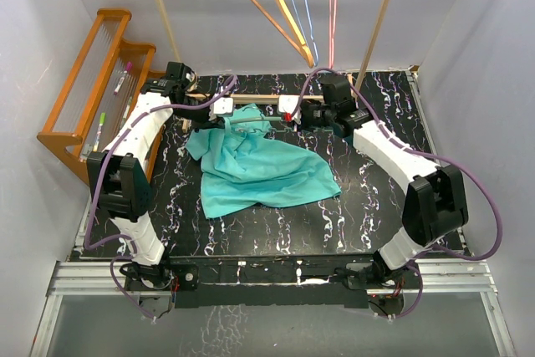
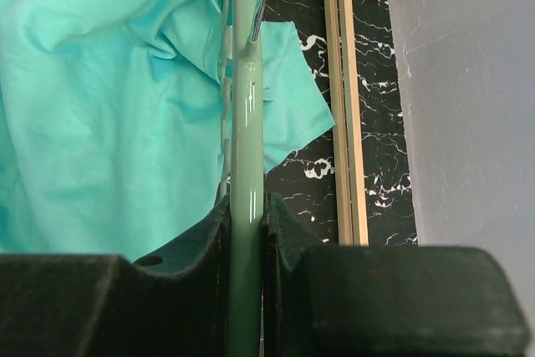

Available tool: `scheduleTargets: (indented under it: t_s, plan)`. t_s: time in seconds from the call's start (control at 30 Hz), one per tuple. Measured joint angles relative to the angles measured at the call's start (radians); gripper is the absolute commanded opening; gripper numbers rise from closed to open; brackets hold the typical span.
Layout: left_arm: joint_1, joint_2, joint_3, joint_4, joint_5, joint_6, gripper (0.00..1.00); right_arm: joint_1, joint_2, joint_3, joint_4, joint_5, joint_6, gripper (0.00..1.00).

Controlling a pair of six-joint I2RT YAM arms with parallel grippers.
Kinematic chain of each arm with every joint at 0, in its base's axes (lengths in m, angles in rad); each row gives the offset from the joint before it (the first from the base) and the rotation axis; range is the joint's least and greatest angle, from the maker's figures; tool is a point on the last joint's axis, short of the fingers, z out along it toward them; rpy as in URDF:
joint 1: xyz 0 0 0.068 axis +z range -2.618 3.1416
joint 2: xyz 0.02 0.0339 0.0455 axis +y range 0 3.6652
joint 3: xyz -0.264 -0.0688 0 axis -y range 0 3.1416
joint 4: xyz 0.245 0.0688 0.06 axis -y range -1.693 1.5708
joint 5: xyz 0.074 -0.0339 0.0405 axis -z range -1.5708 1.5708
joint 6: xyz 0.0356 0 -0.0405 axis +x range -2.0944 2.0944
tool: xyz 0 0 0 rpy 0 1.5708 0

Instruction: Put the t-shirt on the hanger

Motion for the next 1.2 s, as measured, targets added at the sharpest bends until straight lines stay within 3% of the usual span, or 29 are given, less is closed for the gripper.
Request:
scheduleTargets:
  t_s: [0.43, 0.8, 1.2]
  plan:
    - [-0.01, 0.0, -0.021, 0.08, -0.014, -0.069, 0.0, 0.005, 0.027, -0.013, 0.05, 0.001, 0.002, 0.08]
    - [-0.017, -0.015, -0.246, 0.333, -0.03, -0.19, 0.02, 0.008, 0.013, -0.105, 0.082, -0.008, 0.026, 0.08]
    - [0.0, -0.135, -0.39, 0.602, 0.021, -0.396, 0.19, -0.018, -0.019, -0.121, 0.142, -0.047, 0.095, 0.08]
